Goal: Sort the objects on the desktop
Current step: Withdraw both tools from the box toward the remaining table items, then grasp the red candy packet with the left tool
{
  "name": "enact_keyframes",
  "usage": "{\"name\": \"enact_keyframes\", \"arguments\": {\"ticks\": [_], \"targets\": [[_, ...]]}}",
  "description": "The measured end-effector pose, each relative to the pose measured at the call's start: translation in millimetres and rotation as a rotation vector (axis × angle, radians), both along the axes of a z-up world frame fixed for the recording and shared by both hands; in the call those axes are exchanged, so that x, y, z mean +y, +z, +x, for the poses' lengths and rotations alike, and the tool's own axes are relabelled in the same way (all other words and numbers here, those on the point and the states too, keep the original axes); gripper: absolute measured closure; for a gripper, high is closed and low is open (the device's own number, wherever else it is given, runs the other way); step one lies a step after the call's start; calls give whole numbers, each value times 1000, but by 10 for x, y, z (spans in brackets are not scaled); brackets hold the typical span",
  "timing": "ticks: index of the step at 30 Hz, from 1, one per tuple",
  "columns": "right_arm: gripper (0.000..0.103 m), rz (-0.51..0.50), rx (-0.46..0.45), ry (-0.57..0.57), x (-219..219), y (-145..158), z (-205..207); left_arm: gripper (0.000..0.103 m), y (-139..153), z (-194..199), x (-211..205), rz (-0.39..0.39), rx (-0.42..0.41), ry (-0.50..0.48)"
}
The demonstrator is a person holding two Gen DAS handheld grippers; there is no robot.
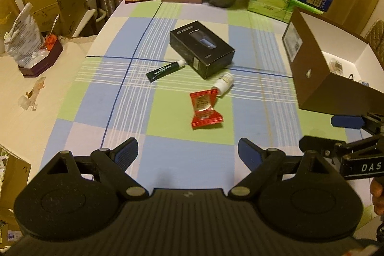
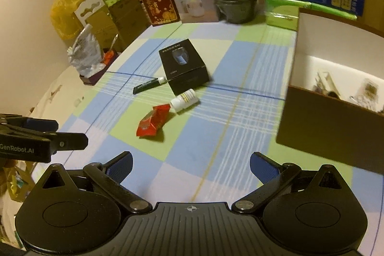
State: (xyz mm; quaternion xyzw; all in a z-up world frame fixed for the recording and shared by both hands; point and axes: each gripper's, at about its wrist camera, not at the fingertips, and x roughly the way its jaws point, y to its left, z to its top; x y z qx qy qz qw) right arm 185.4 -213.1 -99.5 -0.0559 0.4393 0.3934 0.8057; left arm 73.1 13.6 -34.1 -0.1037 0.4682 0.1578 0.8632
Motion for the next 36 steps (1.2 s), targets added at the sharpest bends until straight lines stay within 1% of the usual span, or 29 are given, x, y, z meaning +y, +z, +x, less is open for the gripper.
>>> {"name": "enact_keyframes", "arguments": {"ticks": [3,8,15,17,18,19,20,21,22,24,31,32,33,35,36], "targets": [[2,7,-25,0,125,-50,19,15,-48,39,74,-3,7,-4],[2,22,-30,-6,293,-126,75,15,-114,134,200,4,10,-6],[3,29,-44,-51,390,-196,239,16,-252,314,318,-4,8,-23],[12,28,-50,-63,402,-222,288,16,-300,390,340,-16,7,-33],[23,29,-50,-62,409,-234,310,16,-325,431,347,-24,4,-40],[28,30,-48,-60,419,-250,337,17,-352,474,349,-31,1,-49],[37,28,-46,-61,427,-264,359,18,-379,519,350,-35,0,-56],[44,26,-44,-62,431,-280,379,19,-410,569,348,-37,1,-65],[49,24,-41,-63,437,-298,399,20,-446,621,347,-40,-1,-75],[52,16,-35,-67,444,-329,431,23,-526,729,352,-50,7,-92],[52,-3,-13,-92,464,-406,524,36,-817,1063,356,-73,50,-144],[52,-4,-9,-94,468,-415,537,41,-853,1100,363,-76,56,-150],[52,-5,-5,-96,472,-421,551,44,-890,1138,369,-78,65,-154],[52,-8,4,-97,497,-441,579,54,-956,1199,382,-87,75,-165],[52,-9,7,-96,512,-449,591,57,-982,1217,390,-90,79,-169]]}}
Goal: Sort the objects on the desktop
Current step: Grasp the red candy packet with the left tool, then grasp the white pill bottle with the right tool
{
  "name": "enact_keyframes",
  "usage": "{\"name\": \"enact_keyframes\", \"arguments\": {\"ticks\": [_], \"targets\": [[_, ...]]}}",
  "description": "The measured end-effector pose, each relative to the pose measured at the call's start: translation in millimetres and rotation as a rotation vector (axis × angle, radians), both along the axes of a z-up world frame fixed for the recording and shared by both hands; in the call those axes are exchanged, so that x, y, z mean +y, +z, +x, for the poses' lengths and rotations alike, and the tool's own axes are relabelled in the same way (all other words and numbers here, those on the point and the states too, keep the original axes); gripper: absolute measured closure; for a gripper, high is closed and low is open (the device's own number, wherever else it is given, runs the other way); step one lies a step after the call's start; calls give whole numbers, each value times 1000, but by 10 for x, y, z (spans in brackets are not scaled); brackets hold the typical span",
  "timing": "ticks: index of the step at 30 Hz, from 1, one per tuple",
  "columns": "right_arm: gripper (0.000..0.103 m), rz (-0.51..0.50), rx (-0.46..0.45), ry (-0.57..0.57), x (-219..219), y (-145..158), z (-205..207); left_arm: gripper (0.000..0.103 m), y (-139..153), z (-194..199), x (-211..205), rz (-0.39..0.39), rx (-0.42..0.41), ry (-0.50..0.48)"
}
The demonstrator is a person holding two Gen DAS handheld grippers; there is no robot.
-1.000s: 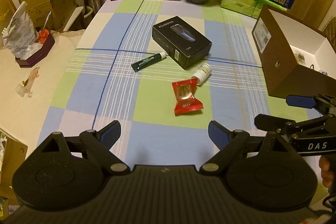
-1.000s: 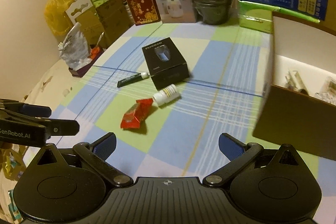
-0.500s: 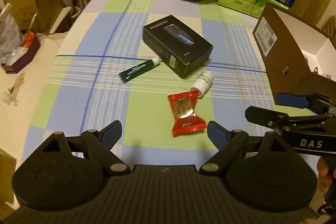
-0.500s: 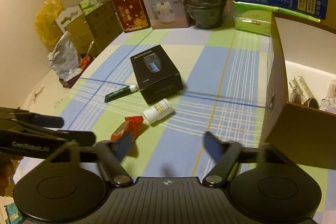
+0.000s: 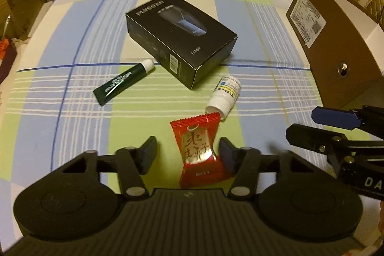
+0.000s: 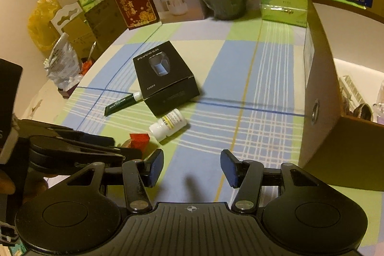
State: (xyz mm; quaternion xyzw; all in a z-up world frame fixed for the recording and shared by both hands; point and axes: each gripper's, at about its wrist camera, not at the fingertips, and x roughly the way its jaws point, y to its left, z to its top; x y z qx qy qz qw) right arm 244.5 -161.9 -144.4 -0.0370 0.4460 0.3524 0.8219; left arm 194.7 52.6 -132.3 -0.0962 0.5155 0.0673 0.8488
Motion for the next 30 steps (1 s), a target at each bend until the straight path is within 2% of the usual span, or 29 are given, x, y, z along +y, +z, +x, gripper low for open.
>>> {"name": "enact_keyframes", "arguments": {"ticks": [2,5,11,14,16,20,26,28,30], "targets": [[52,-2,5,3,33,-22,24,68,-52,25,24,-1,11,-8],[52,-6,8,20,107,-54,56,74,-64,14,58,21,2,-20],[52,-16,-7,85,329,-124,122,75,-53,-69,307,37,-1,34],[45,-27,-30,131,449,-166,162,75,-42,-133,482,44,2,85],[40,-46,-68,158,527,-202,177,75,-34,-174,599,42,4,120],[39,-99,-158,247,665,-284,180,75,-26,-232,737,43,9,166],[39,-154,-244,383,816,-429,173,74,-34,-253,776,36,7,182],[42,-178,-264,411,852,-470,169,74,-37,-251,766,43,7,177],[57,-181,-270,426,867,-492,158,73,-41,-248,760,47,7,177]]}}
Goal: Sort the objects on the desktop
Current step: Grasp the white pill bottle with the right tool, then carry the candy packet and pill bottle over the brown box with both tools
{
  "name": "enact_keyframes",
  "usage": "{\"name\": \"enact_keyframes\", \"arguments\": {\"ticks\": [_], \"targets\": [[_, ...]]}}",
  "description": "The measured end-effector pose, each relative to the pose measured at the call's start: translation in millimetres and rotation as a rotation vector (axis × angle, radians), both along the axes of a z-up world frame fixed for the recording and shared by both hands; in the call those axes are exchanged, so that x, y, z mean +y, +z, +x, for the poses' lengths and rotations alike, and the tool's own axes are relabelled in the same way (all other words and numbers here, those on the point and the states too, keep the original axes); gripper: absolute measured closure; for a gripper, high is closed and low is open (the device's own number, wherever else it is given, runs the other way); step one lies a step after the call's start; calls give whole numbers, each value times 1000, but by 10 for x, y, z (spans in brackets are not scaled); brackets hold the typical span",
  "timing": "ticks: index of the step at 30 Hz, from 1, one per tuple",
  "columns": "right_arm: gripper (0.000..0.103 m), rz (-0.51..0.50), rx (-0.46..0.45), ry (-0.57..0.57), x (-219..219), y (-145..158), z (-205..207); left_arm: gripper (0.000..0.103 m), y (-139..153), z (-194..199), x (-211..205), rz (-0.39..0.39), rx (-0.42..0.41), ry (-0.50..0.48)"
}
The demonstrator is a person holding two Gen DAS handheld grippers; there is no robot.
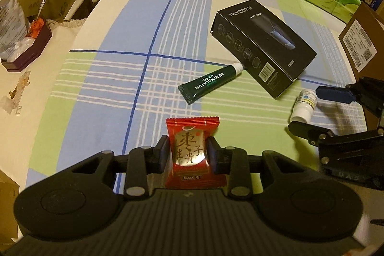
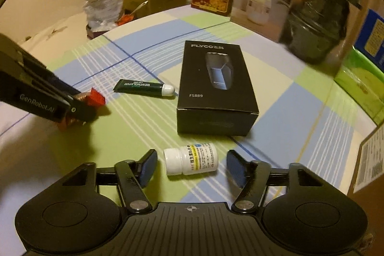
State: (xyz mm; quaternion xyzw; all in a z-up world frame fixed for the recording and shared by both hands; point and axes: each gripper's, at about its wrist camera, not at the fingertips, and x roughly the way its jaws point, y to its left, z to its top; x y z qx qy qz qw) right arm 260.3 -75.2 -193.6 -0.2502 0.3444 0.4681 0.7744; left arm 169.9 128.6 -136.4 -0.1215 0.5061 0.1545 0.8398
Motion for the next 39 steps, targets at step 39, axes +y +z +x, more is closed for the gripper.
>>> {"name": "enact_keyframes", "arguments": {"ticks": [39], "targets": [[59,72,268,-332,-1186,309,-408,78,90,-296,-796,6,38,-196]]}}
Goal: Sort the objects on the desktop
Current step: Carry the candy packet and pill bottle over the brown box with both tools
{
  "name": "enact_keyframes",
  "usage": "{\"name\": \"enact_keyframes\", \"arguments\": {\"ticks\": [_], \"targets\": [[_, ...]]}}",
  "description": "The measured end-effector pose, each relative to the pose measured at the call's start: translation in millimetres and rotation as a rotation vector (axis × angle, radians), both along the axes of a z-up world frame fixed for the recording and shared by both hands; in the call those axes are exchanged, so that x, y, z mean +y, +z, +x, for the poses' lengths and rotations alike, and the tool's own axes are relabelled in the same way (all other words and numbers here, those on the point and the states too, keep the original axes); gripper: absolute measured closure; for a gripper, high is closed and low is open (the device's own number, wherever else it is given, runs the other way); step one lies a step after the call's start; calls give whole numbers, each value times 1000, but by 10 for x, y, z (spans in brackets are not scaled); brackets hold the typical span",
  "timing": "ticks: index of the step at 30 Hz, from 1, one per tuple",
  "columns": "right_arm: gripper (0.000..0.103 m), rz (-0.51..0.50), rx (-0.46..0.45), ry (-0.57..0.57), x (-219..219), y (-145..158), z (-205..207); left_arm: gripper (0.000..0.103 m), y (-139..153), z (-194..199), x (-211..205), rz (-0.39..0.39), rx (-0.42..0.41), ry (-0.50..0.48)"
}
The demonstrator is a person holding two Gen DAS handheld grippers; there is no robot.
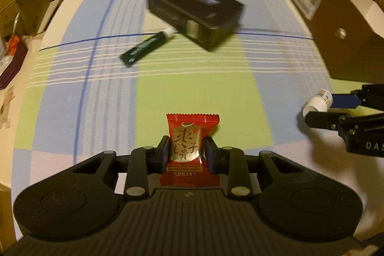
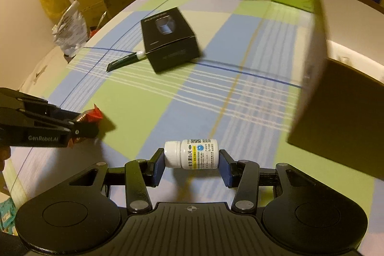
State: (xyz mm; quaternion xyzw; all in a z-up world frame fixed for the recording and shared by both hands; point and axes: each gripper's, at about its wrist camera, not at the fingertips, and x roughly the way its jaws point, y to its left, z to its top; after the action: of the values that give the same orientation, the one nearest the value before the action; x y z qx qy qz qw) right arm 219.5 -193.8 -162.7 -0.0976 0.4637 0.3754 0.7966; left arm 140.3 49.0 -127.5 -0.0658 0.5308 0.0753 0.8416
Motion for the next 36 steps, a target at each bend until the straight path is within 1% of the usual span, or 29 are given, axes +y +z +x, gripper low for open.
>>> {"name": "enact_keyframes", "arguments": {"ticks": [10,20,31,36], "targets": [[59,6,-23,-117,-697,227,-82,78,267,34,-666,-17,-57,-132],[59,13,-46,-220,-1420,419,-72,78,516,133,-1310,-31,-116,-236],[59,17,-87,-299,-2115,619,65,78,744,376,-1941,-47,-183,-326],[59,35,-127,-328,-2404,794,182,78,863,521,-2184,-55,-215,-358]]}}
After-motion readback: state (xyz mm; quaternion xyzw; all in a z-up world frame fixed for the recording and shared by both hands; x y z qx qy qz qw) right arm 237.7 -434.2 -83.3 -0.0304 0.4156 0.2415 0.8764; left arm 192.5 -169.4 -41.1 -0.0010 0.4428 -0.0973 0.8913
